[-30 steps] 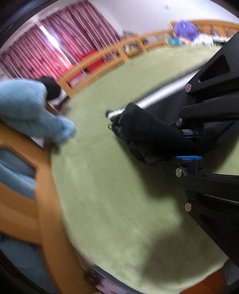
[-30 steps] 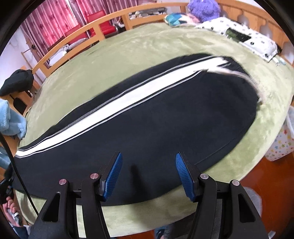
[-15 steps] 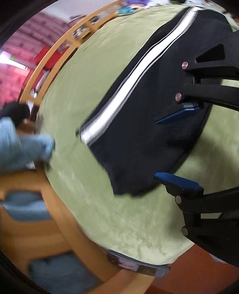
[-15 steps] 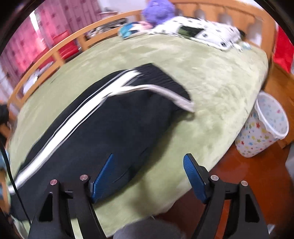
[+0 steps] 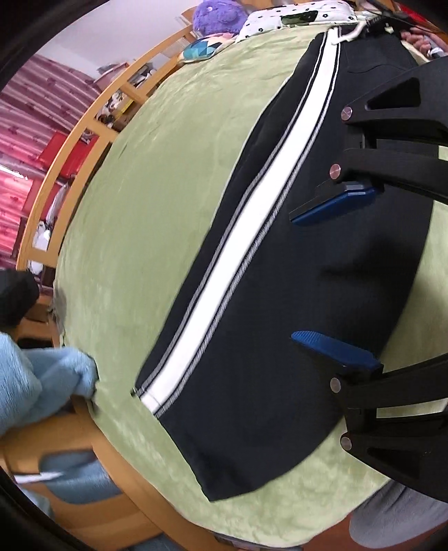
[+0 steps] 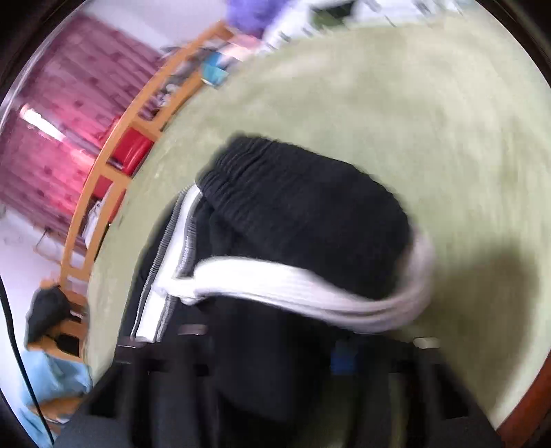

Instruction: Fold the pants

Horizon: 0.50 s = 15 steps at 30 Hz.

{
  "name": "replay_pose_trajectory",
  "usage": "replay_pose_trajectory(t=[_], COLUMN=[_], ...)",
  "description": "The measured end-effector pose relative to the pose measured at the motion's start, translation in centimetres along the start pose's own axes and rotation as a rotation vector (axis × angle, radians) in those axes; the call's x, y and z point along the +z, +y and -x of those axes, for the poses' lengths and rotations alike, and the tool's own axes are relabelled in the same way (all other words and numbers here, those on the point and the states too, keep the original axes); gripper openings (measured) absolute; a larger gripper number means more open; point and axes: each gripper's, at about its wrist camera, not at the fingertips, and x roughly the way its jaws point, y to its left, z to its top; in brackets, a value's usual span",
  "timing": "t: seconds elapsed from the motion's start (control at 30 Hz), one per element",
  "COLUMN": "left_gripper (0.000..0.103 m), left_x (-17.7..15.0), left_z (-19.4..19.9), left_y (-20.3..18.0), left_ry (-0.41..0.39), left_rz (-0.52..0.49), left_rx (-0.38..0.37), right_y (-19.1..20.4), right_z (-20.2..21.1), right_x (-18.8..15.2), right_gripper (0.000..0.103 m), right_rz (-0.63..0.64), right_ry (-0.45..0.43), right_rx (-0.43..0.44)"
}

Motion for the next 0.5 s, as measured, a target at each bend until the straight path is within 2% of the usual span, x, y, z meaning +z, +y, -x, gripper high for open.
replay_pose_trajectory(t=[0.07, 0.13, 0.2, 0.3, 0.4, 0.5], left_gripper=[0.061, 0.061, 0.061, 0.061, 0.061, 0.061], left_x=[0.0, -0.1, -0.3, -0.7, -0.6, -0.1], left_z=[0.1, 0.1, -0.2, -1.4, -1.6, -1.4], left_y=[-1.0, -1.4, -1.4, -1.1, 0.0, 1.4], left_ry=[-0.007, -0.022, -0.028, 0.014, 0.024, 0.007], left_rz=[-0.014, -0.023, -0.027, -0.027, -0.021, -0.034], left_rx=[-0.010, -0.012, -0.004, 0.025, 0.023, 0.032], right_y=[1.2, 1.7, 0.9, -0.8, -1.6, -1.2], right_z=[2.5, 3.5, 2.2, -1.8, -1.2, 1.5], right_x=[1.0, 1.3, 1.3, 0.8, -0.3, -1.5], right_gripper=[0.032, 0.032, 0.036, 0.044, 0.053, 0.058], right_rz=[0.090, 0.162, 0.187, 0.186, 0.202, 0.255], right_ry=[-0.073, -0.093, -0.049, 0.127, 0.127, 0.104], right_rx=[0.054, 0.053, 0.014, -0.125, -0.136, -0.216])
